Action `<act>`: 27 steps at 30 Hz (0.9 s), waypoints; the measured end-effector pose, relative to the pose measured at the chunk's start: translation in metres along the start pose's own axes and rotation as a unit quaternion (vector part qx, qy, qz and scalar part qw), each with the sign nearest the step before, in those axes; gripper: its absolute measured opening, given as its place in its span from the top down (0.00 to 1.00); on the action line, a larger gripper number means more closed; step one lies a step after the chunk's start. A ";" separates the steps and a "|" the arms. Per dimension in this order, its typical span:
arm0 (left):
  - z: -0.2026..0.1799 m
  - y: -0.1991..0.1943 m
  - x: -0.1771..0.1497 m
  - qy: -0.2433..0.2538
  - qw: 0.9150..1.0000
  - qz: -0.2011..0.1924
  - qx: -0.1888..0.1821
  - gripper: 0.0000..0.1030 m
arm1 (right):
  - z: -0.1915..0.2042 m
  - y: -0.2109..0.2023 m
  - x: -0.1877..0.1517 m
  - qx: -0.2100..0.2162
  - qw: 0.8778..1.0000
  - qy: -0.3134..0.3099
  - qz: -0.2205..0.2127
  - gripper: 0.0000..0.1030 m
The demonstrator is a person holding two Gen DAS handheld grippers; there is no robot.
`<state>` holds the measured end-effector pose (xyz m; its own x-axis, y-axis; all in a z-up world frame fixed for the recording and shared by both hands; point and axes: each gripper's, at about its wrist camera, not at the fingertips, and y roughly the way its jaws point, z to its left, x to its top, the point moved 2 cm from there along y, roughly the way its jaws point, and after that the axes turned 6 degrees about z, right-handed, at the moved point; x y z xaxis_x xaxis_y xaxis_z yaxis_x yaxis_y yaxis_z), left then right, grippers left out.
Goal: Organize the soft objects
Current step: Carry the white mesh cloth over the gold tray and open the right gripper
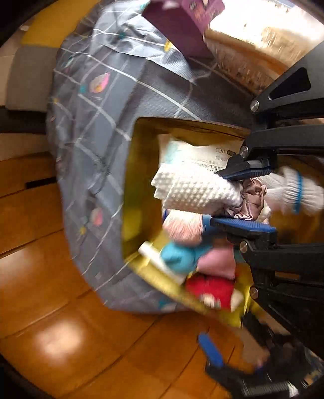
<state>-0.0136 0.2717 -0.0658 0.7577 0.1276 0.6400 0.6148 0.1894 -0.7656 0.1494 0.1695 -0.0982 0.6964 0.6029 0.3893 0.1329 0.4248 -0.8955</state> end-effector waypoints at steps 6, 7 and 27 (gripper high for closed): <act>0.002 0.002 0.003 -0.009 1.000 -0.001 0.009 0.24 | 0.005 0.013 -0.005 -0.012 1.000 -0.008 -0.011 0.62; 0.002 0.002 0.003 -0.010 1.000 0.002 0.015 0.24 | 0.006 0.011 -0.006 -0.013 1.000 -0.006 -0.015 0.58; -0.013 -0.019 0.005 0.010 0.999 -0.020 0.023 0.24 | -0.009 -0.076 -0.034 -0.065 0.989 0.039 -0.129 0.30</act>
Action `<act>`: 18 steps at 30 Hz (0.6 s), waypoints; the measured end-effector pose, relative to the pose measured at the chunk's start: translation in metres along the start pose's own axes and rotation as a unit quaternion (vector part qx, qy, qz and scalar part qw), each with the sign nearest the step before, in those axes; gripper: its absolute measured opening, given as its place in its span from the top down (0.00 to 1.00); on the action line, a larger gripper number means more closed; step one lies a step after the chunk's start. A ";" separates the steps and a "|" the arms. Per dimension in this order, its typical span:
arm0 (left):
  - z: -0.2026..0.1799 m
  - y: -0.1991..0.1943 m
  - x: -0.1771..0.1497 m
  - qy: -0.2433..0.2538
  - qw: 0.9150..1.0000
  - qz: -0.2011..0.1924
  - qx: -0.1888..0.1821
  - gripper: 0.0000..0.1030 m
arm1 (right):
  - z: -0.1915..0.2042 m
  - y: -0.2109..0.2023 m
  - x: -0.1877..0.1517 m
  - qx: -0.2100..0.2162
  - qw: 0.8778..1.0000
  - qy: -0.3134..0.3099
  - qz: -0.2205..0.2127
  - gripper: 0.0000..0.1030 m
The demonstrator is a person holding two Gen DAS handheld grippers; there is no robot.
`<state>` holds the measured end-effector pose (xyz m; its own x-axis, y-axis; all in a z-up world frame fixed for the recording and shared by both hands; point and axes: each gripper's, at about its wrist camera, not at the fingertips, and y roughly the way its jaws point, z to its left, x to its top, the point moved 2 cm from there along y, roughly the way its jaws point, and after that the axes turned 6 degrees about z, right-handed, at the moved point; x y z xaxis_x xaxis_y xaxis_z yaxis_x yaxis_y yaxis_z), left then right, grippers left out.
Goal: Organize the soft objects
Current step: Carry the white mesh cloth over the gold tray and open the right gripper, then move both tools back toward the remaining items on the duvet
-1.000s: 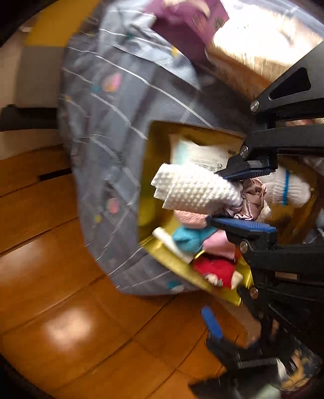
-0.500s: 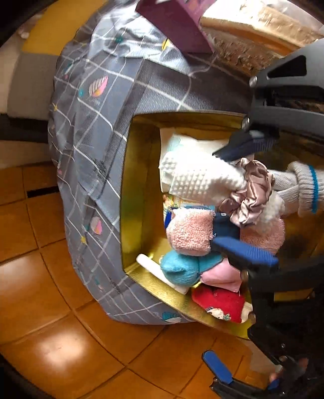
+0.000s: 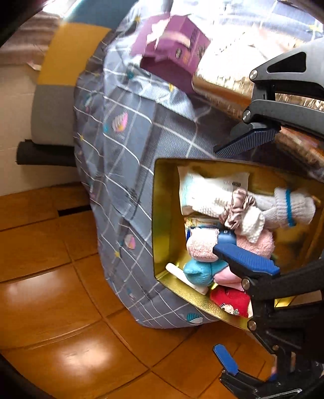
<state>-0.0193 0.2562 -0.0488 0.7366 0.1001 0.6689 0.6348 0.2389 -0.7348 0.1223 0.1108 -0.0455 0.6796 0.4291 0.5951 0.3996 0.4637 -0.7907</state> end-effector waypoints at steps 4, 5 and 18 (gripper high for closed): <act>-0.006 -0.003 0.001 0.010 1.000 -0.004 -0.003 0.24 | -0.012 -0.019 -0.005 -0.007 1.000 0.009 -0.023 0.30; -0.007 -0.004 0.001 0.012 1.000 -0.005 -0.003 0.24 | -0.015 -0.024 -0.006 -0.007 0.999 0.012 -0.029 0.30; -0.027 -0.020 0.009 0.041 0.999 -0.023 -0.004 0.24 | -0.073 -0.088 -0.024 -0.051 0.993 0.051 -0.092 0.29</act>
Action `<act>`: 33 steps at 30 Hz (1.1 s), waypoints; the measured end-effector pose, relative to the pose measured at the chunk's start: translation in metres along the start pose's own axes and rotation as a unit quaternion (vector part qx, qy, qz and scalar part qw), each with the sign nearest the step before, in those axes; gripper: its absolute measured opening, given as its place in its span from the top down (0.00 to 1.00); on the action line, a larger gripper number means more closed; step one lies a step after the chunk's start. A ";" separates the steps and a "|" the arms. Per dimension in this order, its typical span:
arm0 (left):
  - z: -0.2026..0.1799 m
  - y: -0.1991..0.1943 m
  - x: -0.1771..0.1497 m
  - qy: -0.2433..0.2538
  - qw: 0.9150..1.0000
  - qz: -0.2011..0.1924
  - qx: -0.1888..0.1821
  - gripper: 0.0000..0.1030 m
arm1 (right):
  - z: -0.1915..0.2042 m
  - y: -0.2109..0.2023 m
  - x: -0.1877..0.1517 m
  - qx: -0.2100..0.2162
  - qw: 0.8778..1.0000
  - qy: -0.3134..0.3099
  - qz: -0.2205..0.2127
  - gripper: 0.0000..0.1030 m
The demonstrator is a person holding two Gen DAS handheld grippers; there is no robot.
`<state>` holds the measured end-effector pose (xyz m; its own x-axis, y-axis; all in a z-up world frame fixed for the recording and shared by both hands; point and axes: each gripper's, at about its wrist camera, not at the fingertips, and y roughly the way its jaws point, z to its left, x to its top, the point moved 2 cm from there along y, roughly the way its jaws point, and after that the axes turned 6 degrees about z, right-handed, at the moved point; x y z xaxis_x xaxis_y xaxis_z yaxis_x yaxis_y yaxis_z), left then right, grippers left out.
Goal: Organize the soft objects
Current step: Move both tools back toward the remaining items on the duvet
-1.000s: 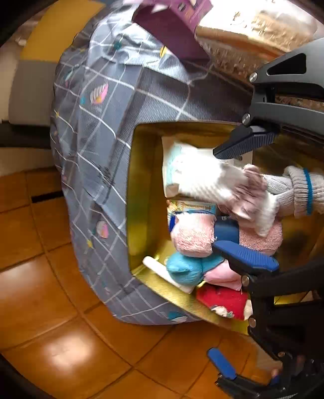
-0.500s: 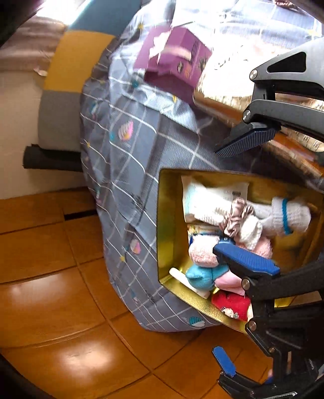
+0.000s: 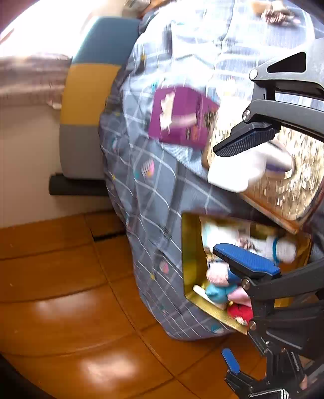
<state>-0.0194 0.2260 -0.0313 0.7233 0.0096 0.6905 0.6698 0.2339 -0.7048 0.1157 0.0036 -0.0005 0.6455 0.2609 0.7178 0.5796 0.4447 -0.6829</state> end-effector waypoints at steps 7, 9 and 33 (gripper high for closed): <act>-0.015 -0.009 0.008 0.021 1.000 -0.014 -0.003 0.24 | -0.064 -0.034 -0.002 -0.063 0.997 0.043 -0.026 0.28; -0.020 -0.011 0.011 0.028 0.999 -0.018 -0.005 0.24 | -0.085 -0.042 -0.005 -0.085 0.994 0.058 -0.029 0.28; -0.091 -0.029 0.037 0.106 0.993 -0.040 -0.043 0.24 | -0.350 -0.110 -0.128 -0.314 0.892 0.324 -0.003 0.26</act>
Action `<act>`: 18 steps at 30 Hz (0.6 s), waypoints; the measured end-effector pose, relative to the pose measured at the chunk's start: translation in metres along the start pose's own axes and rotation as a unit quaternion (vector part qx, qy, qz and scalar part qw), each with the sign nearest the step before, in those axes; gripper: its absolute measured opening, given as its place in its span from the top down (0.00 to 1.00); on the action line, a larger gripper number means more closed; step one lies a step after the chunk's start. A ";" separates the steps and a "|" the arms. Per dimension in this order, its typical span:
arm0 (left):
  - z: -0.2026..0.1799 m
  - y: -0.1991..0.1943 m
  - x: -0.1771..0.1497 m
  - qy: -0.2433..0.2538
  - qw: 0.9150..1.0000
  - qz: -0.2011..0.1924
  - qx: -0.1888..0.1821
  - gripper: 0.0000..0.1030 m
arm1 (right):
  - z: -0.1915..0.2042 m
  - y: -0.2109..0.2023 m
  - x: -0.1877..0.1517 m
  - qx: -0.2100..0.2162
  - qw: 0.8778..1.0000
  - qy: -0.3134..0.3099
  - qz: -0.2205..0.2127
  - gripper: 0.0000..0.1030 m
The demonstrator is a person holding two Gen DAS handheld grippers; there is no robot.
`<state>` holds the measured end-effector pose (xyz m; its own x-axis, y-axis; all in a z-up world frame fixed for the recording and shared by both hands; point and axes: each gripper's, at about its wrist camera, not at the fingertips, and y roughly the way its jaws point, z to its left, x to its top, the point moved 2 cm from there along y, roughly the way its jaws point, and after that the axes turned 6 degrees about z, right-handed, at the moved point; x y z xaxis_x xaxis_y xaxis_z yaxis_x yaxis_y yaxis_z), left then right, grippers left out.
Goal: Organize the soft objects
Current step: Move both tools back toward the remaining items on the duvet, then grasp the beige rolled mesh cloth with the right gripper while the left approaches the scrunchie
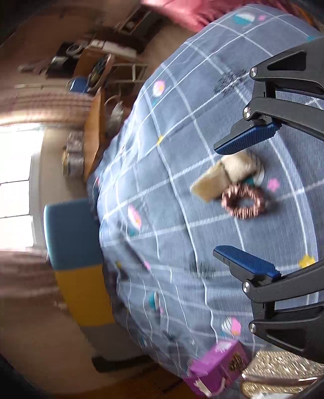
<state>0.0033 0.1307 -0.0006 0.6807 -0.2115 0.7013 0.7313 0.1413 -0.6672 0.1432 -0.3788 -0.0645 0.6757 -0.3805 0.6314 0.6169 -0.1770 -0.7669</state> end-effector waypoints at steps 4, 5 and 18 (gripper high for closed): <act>-0.016 0.001 0.010 0.013 1.000 -0.001 -0.023 0.24 | -0.035 0.015 -0.002 0.009 0.995 0.089 0.032 0.26; -0.020 0.001 0.012 0.016 0.999 -0.002 -0.029 0.24 | -0.039 0.016 -0.001 0.012 0.994 0.104 0.032 0.26; -0.094 0.002 0.045 0.070 0.989 -0.009 -0.127 0.25 | -0.079 0.020 -0.012 0.035 0.973 0.222 0.059 0.23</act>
<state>0.0317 0.0310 0.0064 0.6423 -0.3455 0.6842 0.6972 -0.1074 -0.7088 0.1150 -0.4498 -0.0964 0.5118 -0.7516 0.4162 0.5824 -0.0527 -0.8112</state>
